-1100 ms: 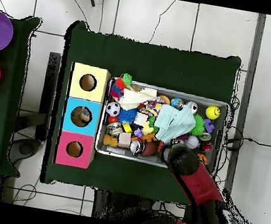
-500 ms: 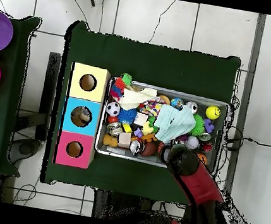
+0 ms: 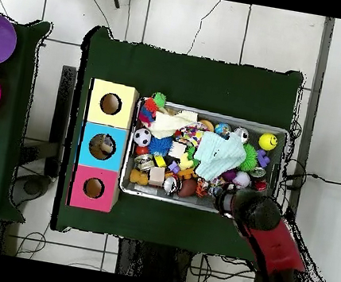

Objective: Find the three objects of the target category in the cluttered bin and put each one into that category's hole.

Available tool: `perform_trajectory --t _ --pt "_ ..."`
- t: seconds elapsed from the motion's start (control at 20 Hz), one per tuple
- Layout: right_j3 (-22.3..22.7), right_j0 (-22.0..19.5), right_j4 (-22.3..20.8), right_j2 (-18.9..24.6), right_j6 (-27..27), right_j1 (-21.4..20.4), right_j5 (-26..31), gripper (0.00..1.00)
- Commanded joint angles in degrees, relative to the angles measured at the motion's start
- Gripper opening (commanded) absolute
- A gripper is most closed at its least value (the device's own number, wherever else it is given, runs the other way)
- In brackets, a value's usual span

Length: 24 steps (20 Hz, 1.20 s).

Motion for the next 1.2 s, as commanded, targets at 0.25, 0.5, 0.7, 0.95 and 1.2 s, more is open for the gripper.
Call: perform_trajectory --t 0.25,0.5,0.7,0.95,1.2 --pt "0.8 -6.9 0.2 11.2 -3.8 -7.1 9.5 0.00" --pt "3.7 -11.6 3.2 17.6 -5.3 -10.2 11.3 0.00" --pt "6.9 -13.7 6.2 22.3 -4.1 -12.6 11.2 0.00" --pt "11.5 -18.0 12.3 30.9 -5.2 -13.5 9.1 0.00" --pt "14.9 -20.9 19.0 37.7 -5.2 -13.6 9.7 0.00"
